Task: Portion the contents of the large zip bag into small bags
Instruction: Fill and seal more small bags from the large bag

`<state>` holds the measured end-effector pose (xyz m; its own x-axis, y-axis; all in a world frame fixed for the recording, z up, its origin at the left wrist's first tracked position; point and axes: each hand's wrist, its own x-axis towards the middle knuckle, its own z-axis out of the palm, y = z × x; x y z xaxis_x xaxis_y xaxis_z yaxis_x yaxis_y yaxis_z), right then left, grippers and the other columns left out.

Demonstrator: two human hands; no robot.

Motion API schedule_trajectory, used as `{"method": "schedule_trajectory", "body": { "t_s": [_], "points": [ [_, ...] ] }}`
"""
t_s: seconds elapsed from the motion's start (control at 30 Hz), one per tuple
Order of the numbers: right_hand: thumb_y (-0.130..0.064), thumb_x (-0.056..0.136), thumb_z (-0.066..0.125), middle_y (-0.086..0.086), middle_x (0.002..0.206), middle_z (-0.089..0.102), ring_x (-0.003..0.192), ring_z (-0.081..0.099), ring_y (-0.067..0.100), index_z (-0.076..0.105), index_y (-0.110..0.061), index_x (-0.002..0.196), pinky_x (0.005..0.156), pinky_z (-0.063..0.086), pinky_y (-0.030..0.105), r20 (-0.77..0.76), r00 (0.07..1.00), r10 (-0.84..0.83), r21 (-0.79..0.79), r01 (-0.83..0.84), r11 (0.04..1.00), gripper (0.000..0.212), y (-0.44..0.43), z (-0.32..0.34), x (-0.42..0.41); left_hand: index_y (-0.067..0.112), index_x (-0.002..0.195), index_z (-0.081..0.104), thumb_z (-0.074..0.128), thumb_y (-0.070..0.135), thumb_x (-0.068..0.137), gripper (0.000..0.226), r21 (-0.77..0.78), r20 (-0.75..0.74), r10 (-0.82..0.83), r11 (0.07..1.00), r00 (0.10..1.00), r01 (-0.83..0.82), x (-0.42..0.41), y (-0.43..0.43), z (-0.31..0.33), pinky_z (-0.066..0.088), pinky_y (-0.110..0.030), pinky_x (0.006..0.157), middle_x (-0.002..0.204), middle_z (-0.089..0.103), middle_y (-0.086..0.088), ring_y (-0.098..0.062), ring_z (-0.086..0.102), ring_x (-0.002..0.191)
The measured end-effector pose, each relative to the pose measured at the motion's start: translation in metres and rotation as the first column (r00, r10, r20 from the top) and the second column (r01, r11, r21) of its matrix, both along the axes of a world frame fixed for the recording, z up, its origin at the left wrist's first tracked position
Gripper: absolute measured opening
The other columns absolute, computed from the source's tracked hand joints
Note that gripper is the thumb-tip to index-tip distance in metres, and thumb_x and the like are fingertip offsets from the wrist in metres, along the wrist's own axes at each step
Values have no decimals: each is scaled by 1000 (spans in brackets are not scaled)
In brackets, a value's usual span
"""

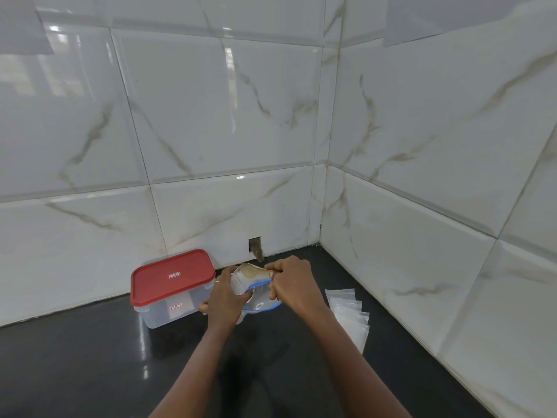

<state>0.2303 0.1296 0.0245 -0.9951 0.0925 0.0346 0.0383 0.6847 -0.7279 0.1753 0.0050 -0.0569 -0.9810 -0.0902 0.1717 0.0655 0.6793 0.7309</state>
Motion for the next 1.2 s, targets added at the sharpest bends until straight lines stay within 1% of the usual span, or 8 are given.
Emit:
{"method": "schedule_trajectory", "body": {
  "t_s": [0.17,0.3,0.4,0.53,0.73,1.0,1.1,1.2],
  "points": [
    [1,93,46,8,64,61,48,52,14,64,-6,119,48,44,17,-16,984,-179,-366,161,917,32,19,-7,3,20,129,43,71,30,79,58,11,18,28,1000,999,-29,-2,-5,-7,36,-44,98,127,54,-2,-23,52,115],
    [-5,97,42,5,66,59,52,52,11,63,-7,117,49,46,19,-9,894,-448,-428,401,810,29,28,-45,4,23,126,42,74,20,75,61,28,37,24,999,999,-25,-2,-9,-10,35,-44,95,125,55,-1,-22,51,113],
    [-10,98,40,7,73,61,63,57,16,65,-2,104,67,56,37,63,851,-521,-371,505,779,26,27,-92,4,23,126,41,75,17,73,63,20,69,25,999,997,-26,0,-12,-12,35,-46,98,125,54,-1,-23,51,114],
    [-14,99,39,7,84,64,72,63,18,62,-7,105,66,55,29,127,858,-497,-238,513,825,24,14,-140,10,22,128,40,77,19,70,69,69,112,-8,998,994,0,7,-17,-22,36,-46,97,124,52,-1,-23,50,115],
    [-16,99,39,11,117,60,109,60,25,57,-7,116,92,49,33,270,877,-397,63,395,916,26,-2,-154,21,29,131,37,71,71,51,96,138,66,-123,984,990,113,14,-25,-36,42,-52,98,129,49,5,-18,48,117],
    [-20,100,39,9,120,58,111,57,21,56,-9,117,90,45,28,159,908,-387,200,354,913,26,8,-141,29,25,131,34,54,4,87,53,514,-146,-111,841,983,172,48,-4,11,45,-27,86,121,45,5,-13,50,105],
    [-18,100,40,4,106,62,92,56,14,63,-6,109,83,46,24,-30,888,-459,-134,452,882,27,14,-121,29,32,116,35,50,8,90,39,695,-3,-267,693,964,194,60,15,20,54,-39,79,115,48,-3,-18,56,96],
    [-21,98,47,0,101,66,94,62,14,66,-11,105,88,49,25,-57,914,-402,-600,290,745,22,21,-100,38,14,104,50,49,13,94,10,742,139,-378,652,915,156,72,37,20,54,-22,63,99,59,-13,-10,64,75]
  ]
}}
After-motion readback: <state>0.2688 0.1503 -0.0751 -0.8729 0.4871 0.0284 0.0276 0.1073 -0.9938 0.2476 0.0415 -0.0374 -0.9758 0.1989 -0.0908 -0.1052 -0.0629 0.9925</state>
